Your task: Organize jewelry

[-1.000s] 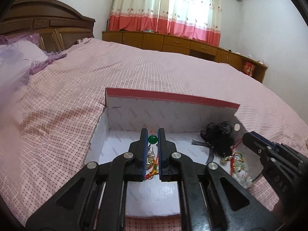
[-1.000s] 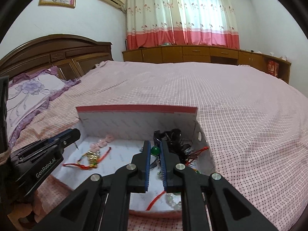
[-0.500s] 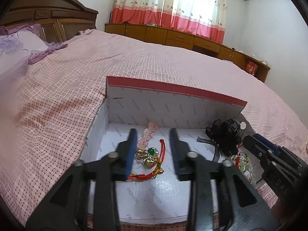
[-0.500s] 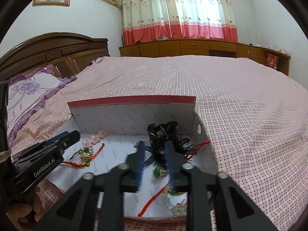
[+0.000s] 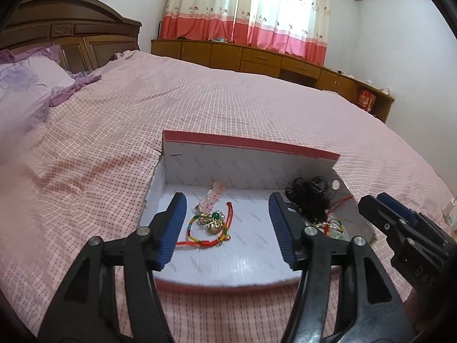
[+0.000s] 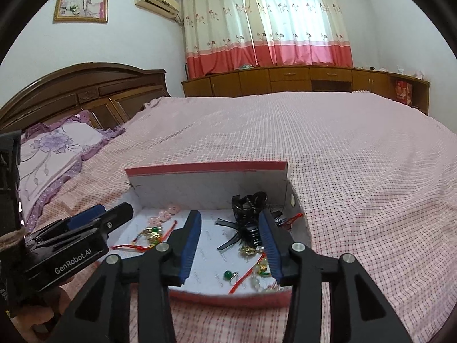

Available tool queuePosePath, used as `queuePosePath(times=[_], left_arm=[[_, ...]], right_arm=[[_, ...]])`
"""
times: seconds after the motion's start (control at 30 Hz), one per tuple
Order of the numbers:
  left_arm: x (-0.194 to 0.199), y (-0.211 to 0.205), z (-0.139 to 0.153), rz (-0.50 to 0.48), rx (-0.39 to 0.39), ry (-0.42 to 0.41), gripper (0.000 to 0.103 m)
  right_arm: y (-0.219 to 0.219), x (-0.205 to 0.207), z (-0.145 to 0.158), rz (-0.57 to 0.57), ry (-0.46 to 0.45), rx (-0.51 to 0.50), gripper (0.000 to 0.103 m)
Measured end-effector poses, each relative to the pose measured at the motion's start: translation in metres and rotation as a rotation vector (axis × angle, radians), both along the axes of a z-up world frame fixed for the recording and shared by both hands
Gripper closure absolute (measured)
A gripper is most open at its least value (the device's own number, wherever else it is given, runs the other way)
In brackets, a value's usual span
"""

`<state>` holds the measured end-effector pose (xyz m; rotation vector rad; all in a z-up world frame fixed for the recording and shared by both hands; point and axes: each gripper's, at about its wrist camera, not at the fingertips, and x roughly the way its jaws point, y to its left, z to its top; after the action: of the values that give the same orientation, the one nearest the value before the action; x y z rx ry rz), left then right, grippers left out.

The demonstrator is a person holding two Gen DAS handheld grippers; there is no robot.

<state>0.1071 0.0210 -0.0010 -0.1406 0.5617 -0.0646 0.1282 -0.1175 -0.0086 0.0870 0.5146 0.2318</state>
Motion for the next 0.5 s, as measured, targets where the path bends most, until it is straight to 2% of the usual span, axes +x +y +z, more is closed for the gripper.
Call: queuePosePath(times=[0.23, 0.5], left_arm=[[-0.030, 0.000, 0.014, 0.010, 0.010, 0.001, 0.046], [-0.060, 0.001, 0.016, 0.026, 0.008, 0.028, 0.039]], right_arm=[[0.000, -0.037, 0.017, 0.006, -0.018, 0.012, 0.052], [-0.004, -0.075, 0.022, -0.001, -0.007, 0.018, 0.037]])
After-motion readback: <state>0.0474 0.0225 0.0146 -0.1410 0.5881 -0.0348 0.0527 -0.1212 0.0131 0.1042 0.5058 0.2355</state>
